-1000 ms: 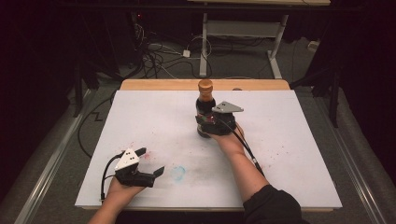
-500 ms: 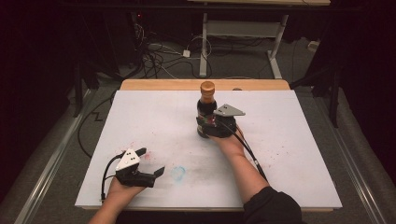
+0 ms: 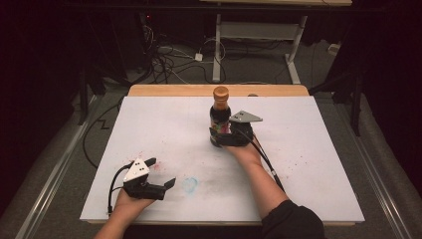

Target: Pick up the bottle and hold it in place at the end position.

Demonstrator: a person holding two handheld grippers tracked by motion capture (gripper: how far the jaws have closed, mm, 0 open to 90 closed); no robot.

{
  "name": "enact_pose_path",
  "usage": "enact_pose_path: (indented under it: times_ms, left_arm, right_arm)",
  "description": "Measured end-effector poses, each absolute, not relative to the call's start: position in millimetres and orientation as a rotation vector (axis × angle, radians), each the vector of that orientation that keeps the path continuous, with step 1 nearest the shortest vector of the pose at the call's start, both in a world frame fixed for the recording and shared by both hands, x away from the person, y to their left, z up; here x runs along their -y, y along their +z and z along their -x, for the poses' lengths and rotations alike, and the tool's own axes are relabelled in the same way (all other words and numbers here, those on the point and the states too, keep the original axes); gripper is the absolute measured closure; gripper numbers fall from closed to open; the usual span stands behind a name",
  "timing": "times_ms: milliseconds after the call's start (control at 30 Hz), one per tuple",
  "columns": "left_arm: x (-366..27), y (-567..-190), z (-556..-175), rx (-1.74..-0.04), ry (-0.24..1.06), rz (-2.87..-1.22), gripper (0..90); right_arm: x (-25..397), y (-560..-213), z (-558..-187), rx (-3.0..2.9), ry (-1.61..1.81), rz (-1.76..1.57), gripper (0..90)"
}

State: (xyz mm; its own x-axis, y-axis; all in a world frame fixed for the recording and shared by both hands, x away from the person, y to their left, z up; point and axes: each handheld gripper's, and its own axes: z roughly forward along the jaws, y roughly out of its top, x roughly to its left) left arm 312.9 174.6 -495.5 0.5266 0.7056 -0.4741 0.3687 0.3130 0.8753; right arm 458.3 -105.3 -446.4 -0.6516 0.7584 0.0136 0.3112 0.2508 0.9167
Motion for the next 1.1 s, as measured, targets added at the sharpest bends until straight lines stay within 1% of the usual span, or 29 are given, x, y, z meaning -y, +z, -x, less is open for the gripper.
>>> enact_pose_path:
  times_ms: [67, 267, 533, 633, 867, 1000, 1100]
  left_arm:
    - [-175, -496, -313, -1.062, 0.289, -1.295, 0.0]
    - [-174, -495, -313, -1.064, 0.288, -1.294, 0.0]
    - [-174, -495, -315, -1.075, 0.281, -1.302, 0.0]
    - [-172, -494, -315, -1.069, 0.307, -1.285, 0.0]
    - [-165, -489, -320, -1.054, 0.308, -1.28, 0.0]
    - [-163, -481, -329, -1.09, 0.262, -1.259, 0.0]
    - [-161, -478, -335, -1.092, 0.261, -1.27, 0.0]
  right_arm:
    - [107, -444, -457, -2.095, 1.369, -0.963, 13.0]
    - [111, -436, -449, -2.088, 1.382, -0.964, 13.6]
    - [125, -429, -433, -2.059, 1.404, -0.934, 25.8]
    - [132, -426, -430, -2.056, 1.417, -0.929, 30.9]
    - [142, -418, -423, -2.026, 1.433, -0.923, 39.2]
    - [146, -412, -421, -2.02, 1.431, -0.925, 45.8]
    - [150, -409, -420, -2.014, 1.43, -0.919, 51.3]
